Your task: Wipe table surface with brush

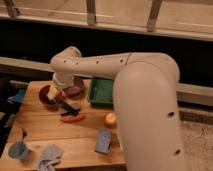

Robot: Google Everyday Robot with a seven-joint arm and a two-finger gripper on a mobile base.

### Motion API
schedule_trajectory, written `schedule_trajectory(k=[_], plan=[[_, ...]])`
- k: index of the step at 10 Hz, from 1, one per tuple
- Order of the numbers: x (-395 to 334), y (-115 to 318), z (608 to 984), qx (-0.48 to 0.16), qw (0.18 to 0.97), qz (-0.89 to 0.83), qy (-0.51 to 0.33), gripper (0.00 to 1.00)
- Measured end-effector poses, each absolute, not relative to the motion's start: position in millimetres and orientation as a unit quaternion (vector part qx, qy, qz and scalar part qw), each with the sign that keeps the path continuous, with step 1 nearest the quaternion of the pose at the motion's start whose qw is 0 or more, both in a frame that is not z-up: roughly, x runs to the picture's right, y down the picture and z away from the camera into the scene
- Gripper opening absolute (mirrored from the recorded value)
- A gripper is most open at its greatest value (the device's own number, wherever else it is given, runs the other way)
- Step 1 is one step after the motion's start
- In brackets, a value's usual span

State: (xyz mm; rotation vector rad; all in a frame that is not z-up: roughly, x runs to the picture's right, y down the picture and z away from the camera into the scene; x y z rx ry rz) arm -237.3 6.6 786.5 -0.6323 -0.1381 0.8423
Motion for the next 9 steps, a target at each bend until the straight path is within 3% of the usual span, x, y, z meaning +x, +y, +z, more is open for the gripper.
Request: schedule_trajectory(k=[5, 9], plan=[[-258.6, 46.2, 833.8, -0.331, 0.861, 0.381, -0.064, 0.8], [-259.1, 45.7, 833.0, -0.331, 0.861, 0.381, -0.066, 0.8]])
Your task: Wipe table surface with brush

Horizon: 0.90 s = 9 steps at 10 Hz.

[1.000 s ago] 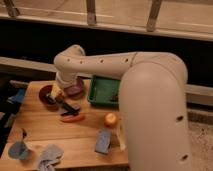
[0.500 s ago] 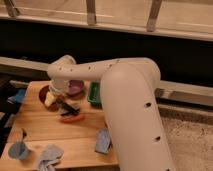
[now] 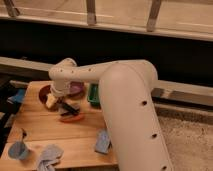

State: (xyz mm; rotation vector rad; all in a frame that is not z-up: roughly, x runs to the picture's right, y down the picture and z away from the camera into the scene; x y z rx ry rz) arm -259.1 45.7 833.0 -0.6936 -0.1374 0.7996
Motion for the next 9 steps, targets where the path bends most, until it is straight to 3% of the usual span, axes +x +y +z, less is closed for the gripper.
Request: schedule_trajectory(k=[9], plan=[[-255.0, 74.9, 887.9, -0.357, 0.845, 0.396, -0.042, 0.8]])
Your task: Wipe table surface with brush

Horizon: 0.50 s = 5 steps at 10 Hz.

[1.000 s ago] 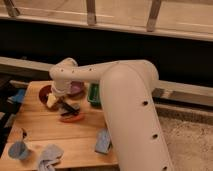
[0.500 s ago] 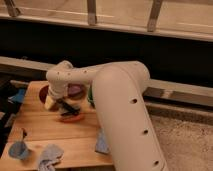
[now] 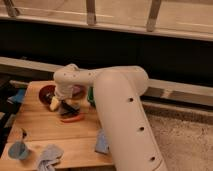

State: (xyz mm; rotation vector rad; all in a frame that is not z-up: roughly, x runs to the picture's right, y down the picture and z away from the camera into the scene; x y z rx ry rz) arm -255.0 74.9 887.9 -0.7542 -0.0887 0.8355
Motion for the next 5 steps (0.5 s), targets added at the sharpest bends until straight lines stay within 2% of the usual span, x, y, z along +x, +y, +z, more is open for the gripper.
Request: schedule_trajectory(k=[1, 2, 5], plan=[[-256.9, 78.0, 889.2, -0.36, 0.843, 0.398, -0.041, 0.78], [-256.5, 80.5, 891.3, -0.361, 0.841, 0.402, -0.04, 0.71], [-254.1, 81.4, 895.2, -0.36, 0.838, 0.408, -0.039, 0.43]])
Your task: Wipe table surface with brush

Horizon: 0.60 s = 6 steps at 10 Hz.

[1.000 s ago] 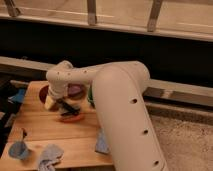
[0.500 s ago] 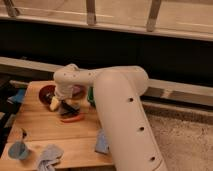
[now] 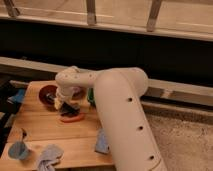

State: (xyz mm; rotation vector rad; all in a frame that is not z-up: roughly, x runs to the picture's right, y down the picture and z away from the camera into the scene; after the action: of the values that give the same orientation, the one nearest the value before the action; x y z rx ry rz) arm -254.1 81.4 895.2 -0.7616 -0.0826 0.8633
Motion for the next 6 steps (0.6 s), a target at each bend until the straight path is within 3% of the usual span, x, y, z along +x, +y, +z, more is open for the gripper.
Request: schedule_trajectory(k=[4, 6], plan=[[-257.2, 78.4, 891.2, -0.354, 0.841, 0.406, -0.055, 0.03], [-256.5, 68.6, 880.6, -0.343, 0.847, 0.4, -0.066, 0.0]])
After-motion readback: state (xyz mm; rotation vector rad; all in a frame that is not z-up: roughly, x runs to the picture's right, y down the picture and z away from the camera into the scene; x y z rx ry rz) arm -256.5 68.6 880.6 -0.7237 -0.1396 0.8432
